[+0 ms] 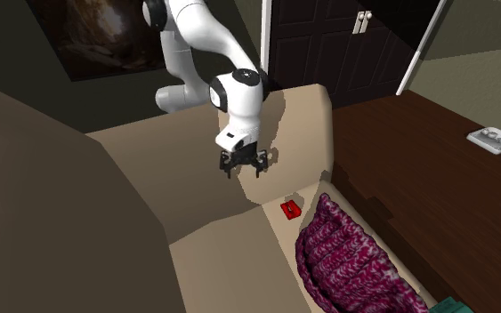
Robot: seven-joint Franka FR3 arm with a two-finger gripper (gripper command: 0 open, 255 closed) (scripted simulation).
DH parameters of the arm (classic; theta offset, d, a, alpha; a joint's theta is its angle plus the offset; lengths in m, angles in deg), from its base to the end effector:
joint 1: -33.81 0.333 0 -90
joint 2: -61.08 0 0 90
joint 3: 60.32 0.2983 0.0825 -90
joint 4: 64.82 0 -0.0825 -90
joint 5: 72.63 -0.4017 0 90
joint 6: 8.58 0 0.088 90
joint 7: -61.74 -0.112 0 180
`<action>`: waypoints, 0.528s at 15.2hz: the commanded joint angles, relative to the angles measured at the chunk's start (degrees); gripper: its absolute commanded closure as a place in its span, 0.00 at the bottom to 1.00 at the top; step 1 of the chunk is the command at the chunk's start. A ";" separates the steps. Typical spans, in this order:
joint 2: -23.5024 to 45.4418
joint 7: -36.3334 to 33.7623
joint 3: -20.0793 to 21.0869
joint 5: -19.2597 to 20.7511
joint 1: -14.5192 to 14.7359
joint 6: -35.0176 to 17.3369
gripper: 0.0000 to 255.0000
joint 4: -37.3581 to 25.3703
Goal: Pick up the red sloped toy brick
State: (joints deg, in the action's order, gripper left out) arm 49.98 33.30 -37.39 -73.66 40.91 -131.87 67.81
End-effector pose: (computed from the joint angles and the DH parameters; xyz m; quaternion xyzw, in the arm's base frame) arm 0.4334 0.2521 0.3849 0.9995 0.0059 0.0216 0.0223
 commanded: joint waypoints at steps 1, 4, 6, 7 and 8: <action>4.01 -3.53 1.81 1.73 0.36 -2.06 0.00 -1.86; 10.59 -8.74 3.76 5.43 1.07 -3.83 0.00 -6.14; 15.11 -12.28 4.57 8.30 1.96 -4.56 0.00 -9.38; 17.40 -14.01 4.79 9.79 2.57 -4.80 0.00 -11.12; 19.69 -15.69 4.91 11.28 3.27 -4.94 0.00 -12.94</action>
State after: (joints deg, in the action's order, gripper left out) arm 66.64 19.91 -32.80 -64.32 43.42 -136.71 57.40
